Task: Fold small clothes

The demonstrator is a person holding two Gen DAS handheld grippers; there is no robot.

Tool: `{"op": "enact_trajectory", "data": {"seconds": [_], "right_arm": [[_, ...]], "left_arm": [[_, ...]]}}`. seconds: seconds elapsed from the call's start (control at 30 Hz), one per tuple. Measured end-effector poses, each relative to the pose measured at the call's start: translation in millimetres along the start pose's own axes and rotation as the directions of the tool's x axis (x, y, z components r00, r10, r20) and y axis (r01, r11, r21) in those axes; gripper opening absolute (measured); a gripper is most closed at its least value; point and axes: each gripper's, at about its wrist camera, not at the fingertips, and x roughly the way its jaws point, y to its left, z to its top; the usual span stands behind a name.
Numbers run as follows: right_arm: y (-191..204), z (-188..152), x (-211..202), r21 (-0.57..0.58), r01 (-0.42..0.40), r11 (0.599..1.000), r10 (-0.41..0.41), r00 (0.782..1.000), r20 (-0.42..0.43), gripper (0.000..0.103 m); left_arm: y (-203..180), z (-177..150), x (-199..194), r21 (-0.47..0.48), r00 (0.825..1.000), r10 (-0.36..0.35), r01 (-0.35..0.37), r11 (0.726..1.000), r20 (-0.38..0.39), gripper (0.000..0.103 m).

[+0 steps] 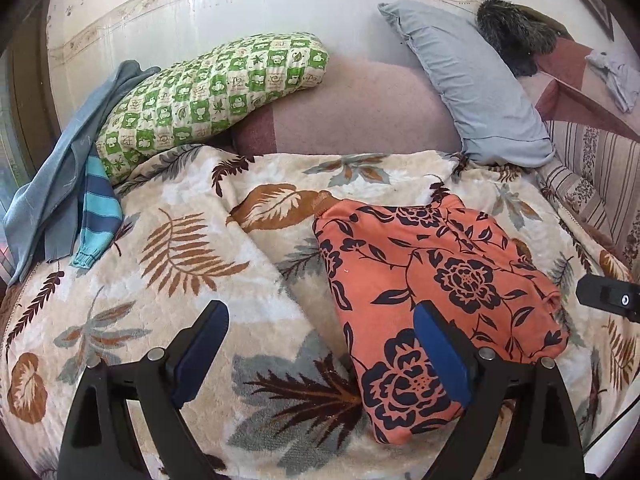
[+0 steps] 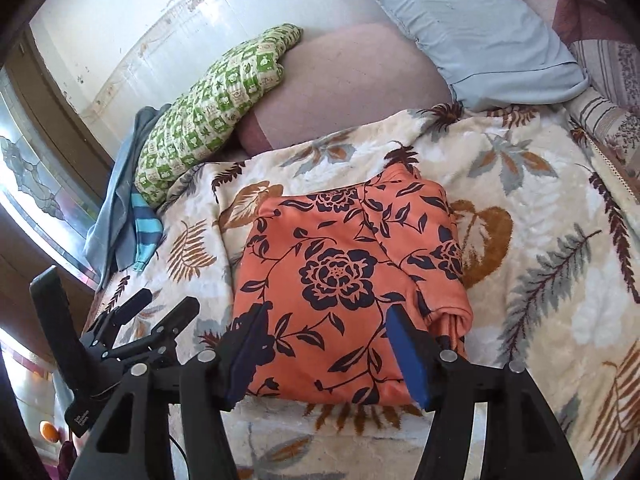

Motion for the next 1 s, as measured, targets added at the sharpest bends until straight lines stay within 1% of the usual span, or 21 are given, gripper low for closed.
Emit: {"op": "enact_trajectory", "data": {"seconds": [0.07,0.17,0.27,0.3,0.33,0.37,0.4,0.43,0.47,0.53,0.6,0.7,0.77,0.83,0.87,0.9,0.93,1.0], "right_arm": [[-3,-5,-14,0.017,0.008,1.0,-0.008,1.0,0.004,0.065],[-13,-10,-37,0.061,0.01,0.998,-0.01,1.0,0.008,0.065],[-21,-8,-49,0.094,0.018,0.995,-0.018,1.0,-0.002,0.065],[-24,-6,-48,0.111,0.024,0.993,-0.023,1.0,-0.005,0.065],[-27,-3,-45,0.125,0.018,0.992,-0.017,1.0,-0.004,0.065],[-30,0,-39,0.134,0.005,0.991,-0.005,1.0,0.001,0.065],[-34,1,-30,0.148,0.001,0.989,-0.002,1.0,0.007,0.065],[-38,3,-19,0.164,0.003,0.986,-0.005,1.0,0.012,0.065],[-42,4,-9,0.177,0.004,0.984,-0.008,1.0,0.019,0.065],[-52,5,12,0.209,0.01,0.978,-0.019,0.999,0.04,0.065],[-63,7,28,0.234,0.022,0.972,-0.036,0.998,0.055,0.065],[-83,13,40,0.244,0.029,0.969,-0.051,0.995,0.085,0.065],[-102,17,48,0.303,-0.032,0.952,0.008,0.997,0.078,0.067],[-120,21,61,0.374,-0.089,0.923,0.069,0.995,0.066,0.068],[-127,22,69,0.392,-0.096,0.915,0.082,0.995,0.051,0.069],[-132,23,77,0.406,-0.086,0.91,0.082,0.996,0.026,0.069],[-137,23,86,0.423,-0.089,0.902,0.096,0.995,0.003,0.069],[-143,22,98,0.463,-0.133,0.877,0.162,0.987,-0.023,0.069]], "left_arm": [[-2,-1,-6,-0.003,1.0,0.016,-0.016,1.0,0.009,0.099],[-4,-6,-8,0.019,0.998,0.05,-0.05,0.999,0.04,0.099],[-1,-26,-3,0.056,0.991,0.101,-0.105,0.993,0.083,0.099],[0,-29,4,0.054,0.992,0.118,-0.121,0.991,0.051,0.099],[0,-26,10,0.046,0.993,0.118,-0.117,0.992,-0.006,0.099],[1,-25,12,0.033,0.996,0.09,-0.089,0.995,-0.027,0.099],[1,-25,9,0.019,0.998,0.063,-0.063,0.998,-0.01,0.099],[1,-25,6,0.01,0.998,0.055,-0.056,0.998,0.016,0.099],[-1,-25,4,0.012,0.998,0.052,-0.052,0.999,0.036,0.099],[-6,-21,5,0.029,0.998,0.014,-0.016,0.999,0.06,0.099],[-12,-14,11,0.04,0.998,-0.01,0.008,0.999,0.064,0.099],[-21,-5,27,0.048,0.997,-0.057,0.055,0.997,0.047,0.099],[-25,-2,38,0.069,0.996,-0.083,0.08,0.994,0.043,0.099],[-26,-1,47,0.092,0.996,-0.086,0.082,0.992,0.035,0.099],[-26,-1,51,0.091,0.996,-0.087,0.085,0.992,0.021,0.099],[-26,0,55,0.085,0.995,-0.102,0.101,0.991,-0.001,0.099],[-25,0,57,0.074,0.991,-0.13,0.131,0.989,-0.021,0.099],[-22,0,61,0.048,0.983,-0.178,0.18,0.983,-0.043,0.099]]}}
